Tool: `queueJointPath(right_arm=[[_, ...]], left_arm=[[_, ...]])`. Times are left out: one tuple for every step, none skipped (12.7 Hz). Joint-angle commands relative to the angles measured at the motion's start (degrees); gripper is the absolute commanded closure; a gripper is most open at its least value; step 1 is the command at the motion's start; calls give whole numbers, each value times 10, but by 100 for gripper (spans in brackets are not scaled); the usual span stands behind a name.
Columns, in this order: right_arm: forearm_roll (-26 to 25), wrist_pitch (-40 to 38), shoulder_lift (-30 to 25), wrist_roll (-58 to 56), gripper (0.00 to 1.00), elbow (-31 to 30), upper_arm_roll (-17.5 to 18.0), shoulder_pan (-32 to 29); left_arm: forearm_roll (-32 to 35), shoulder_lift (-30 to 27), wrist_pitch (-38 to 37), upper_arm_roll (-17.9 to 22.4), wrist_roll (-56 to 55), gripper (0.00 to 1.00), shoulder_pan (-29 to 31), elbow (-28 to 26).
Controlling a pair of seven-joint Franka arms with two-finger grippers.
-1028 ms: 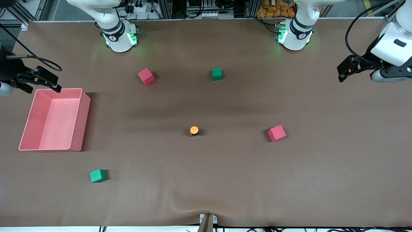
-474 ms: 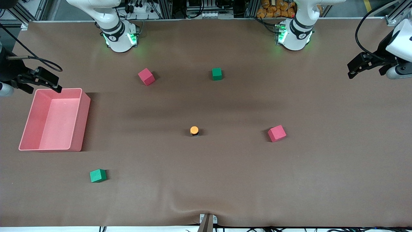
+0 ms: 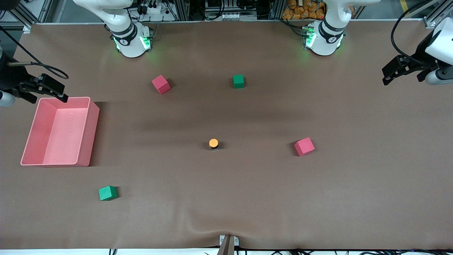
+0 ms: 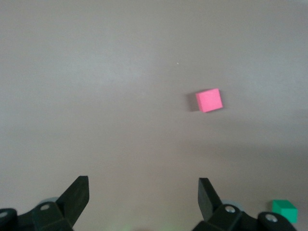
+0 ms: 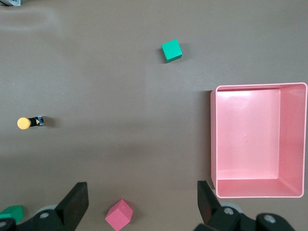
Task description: Place and upright button with both arms
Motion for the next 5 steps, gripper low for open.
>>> queueJointPath(right_arm=[[10,2,-14,-9,0,-12,8,-16],[10,3,-14,-9,0,-12,8,-16],[9,3,-14,-9,0,-12,8,-16],[10,4,-13,-9,0,-12,8,-16],[10,4,-14,-9,0,-12,8,-16]], left_arm=[[-19,4,-18,6,14,0,-4,14],[-18,4,-18,4,14,0,-5,14],[-19,4,-18,3,14,0,-5,14],[-19,4,-18,1,14,0,-5,14],[-19,4,-18,2,14,0,-6,14]])
